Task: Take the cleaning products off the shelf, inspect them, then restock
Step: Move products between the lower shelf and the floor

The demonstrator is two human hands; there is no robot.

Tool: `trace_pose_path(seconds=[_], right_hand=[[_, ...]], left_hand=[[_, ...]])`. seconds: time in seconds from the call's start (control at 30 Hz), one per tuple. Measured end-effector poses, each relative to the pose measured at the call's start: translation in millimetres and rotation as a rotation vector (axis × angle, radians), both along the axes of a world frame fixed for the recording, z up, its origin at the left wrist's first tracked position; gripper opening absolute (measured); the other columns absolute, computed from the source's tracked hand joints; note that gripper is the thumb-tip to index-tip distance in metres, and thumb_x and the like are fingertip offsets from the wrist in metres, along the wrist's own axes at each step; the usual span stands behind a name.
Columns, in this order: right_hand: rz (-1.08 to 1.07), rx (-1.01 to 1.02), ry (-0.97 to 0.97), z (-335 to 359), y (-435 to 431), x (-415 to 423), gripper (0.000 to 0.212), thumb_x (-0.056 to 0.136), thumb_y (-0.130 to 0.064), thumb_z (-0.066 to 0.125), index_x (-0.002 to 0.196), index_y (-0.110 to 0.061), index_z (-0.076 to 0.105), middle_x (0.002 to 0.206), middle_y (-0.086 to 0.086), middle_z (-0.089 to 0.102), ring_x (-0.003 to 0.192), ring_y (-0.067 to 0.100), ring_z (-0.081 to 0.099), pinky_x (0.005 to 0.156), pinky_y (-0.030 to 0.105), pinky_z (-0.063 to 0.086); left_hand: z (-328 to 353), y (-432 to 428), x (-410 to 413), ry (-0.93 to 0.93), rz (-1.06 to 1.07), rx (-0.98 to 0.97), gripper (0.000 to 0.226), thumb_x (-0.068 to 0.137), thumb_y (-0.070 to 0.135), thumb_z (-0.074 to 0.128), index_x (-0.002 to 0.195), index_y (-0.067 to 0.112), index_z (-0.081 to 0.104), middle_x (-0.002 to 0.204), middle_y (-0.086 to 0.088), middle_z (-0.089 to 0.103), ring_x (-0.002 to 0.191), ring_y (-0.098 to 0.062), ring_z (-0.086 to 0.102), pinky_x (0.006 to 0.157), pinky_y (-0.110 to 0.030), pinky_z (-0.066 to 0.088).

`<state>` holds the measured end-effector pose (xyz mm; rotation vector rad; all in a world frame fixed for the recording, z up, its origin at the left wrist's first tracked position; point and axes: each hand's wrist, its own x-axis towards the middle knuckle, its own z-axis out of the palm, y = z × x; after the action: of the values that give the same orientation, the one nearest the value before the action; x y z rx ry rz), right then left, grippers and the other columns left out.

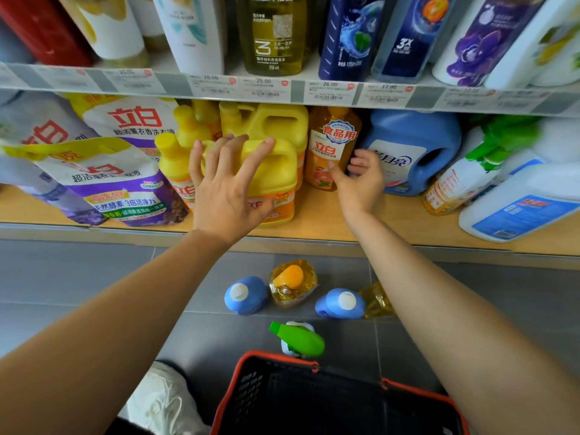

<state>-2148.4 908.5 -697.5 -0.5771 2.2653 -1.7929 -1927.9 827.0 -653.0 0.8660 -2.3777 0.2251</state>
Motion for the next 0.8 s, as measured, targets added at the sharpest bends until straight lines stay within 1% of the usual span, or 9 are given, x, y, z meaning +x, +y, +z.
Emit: trace_pose_path(seconds=[0.1, 0.17, 0.3, 0.4, 0.5, 0.57, 0.63, 0.7, 0.8], right_hand=[[0.094, 0.037, -0.042, -2.1, -2.7, -4.4, 0.091, 0.067, -0.022, 0.093, 0.143, -0.011, 0.044, 0.138, 0.008, 0.057, 0.124, 0.019, 0.058, 0.101, 0.033, 0.051], [0.166, 0.068, -0.034, 0.6, -13.2, -9.5, 0.101, 0.064, -0.022, 0.094, 0.147, -0.013, 0.038, 0.141, 0.007, 0.056, 0.129, 0.02, 0.055, 0.106, 0.04, 0.049], [0.139, 0.054, -0.039, 4.2, -30.9, -16.0, 0.096, 0.059, -0.024, 0.096, 0.141, -0.013, 0.047, 0.132, 0.007, 0.063, 0.12, 0.022, 0.061, 0.101, 0.046, 0.052], [0.125, 0.041, -0.017, 4.1, -27.8, -17.5, 0.086, 0.054, -0.025, 0.098, 0.128, -0.014, 0.055, 0.121, 0.006, 0.068, 0.11, 0.021, 0.067, 0.095, 0.046, 0.056], [0.154, 0.025, -0.015, 1.5, -9.0, -11.1, 0.081, 0.054, -0.026, 0.098, 0.123, -0.018, 0.056, 0.118, 0.002, 0.069, 0.109, 0.017, 0.067, 0.093, 0.045, 0.057], [0.173, 0.025, -0.011, -1.2, 8.1, -5.9, 0.08, 0.056, -0.026, 0.098, 0.124, -0.019, 0.055, 0.118, -0.002, 0.069, 0.108, 0.013, 0.067, 0.091, 0.039, 0.058], [0.205, 0.032, 0.001, -0.7, 25.0, -2.1, 0.082, 0.058, -0.024, 0.097, 0.127, -0.02, 0.054, 0.118, -0.003, 0.068, 0.108, 0.01, 0.066, 0.086, 0.022, 0.057], [0.239, 0.052, 0.029, 5.5, 41.4, 0.0, 0.083, 0.058, -0.022, 0.097, 0.129, -0.022, 0.053, 0.118, -0.005, 0.067, 0.106, 0.004, 0.064, 0.079, 0.007, 0.051], [0.326, 0.085, 0.096, 18.9, 65.8, 0.3, 0.079, 0.059, -0.019, 0.096, 0.123, -0.03, 0.052, 0.111, -0.014, 0.065, 0.103, -0.009, 0.06, 0.076, 0.006, 0.051]], left_hand=[[0.0, 1.3, 0.0, 0.006, 0.002, 0.01, 0.089, 0.078, 0.057, 0.071, 0.155, 0.037, 0.03, 0.145, -0.01, 0.045, 0.141, -0.032, 0.033, 0.123, -0.052, 0.003], [0.5, 1.8, 0.0, 0.007, -0.002, 0.02, 0.09, 0.077, 0.056, 0.072, 0.155, 0.037, 0.029, 0.146, -0.01, 0.045, 0.142, -0.032, 0.033, 0.122, -0.053, 0.004], [3.0, 2.8, 1.3, 0.009, -0.01, 0.04, 0.092, 0.077, 0.055, 0.075, 0.154, 0.037, 0.03, 0.147, -0.01, 0.045, 0.143, -0.031, 0.032, 0.123, -0.052, 0.002], [5.4, 4.7, 1.2, 0.008, -0.014, 0.058, 0.091, 0.077, 0.055, 0.076, 0.154, 0.036, 0.031, 0.147, -0.01, 0.045, 0.143, -0.032, 0.033, 0.123, -0.052, 0.002], [6.7, 5.6, 2.1, -0.001, -0.012, 0.068, 0.09, 0.078, 0.054, 0.076, 0.154, 0.036, 0.032, 0.148, -0.009, 0.045, 0.144, -0.031, 0.032, 0.123, -0.051, 0.0], [7.9, 6.9, 2.9, -0.006, -0.014, 0.083, 0.09, 0.078, 0.053, 0.076, 0.155, 0.036, 0.032, 0.15, -0.008, 0.043, 0.146, -0.031, 0.031, 0.123, -0.051, -0.001], [11.7, 10.0, 2.6, -0.017, -0.014, 0.113, 0.09, 0.078, 0.051, 0.076, 0.155, 0.036, 0.032, 0.152, -0.008, 0.042, 0.149, -0.031, 0.029, 0.123, -0.053, 0.0], [17.5, 13.8, 2.9, -0.033, -0.017, 0.163, 0.09, 0.078, 0.051, 0.076, 0.155, 0.036, 0.032, 0.155, -0.007, 0.039, 0.151, -0.03, 0.024, 0.124, -0.054, 0.0], [31.2, 19.5, 7.0, -0.059, -0.053, 0.274, 0.087, 0.081, 0.056, 0.072, 0.156, 0.036, 0.032, 0.163, -0.006, 0.031, 0.156, -0.029, 0.015, 0.124, -0.056, -0.002]])
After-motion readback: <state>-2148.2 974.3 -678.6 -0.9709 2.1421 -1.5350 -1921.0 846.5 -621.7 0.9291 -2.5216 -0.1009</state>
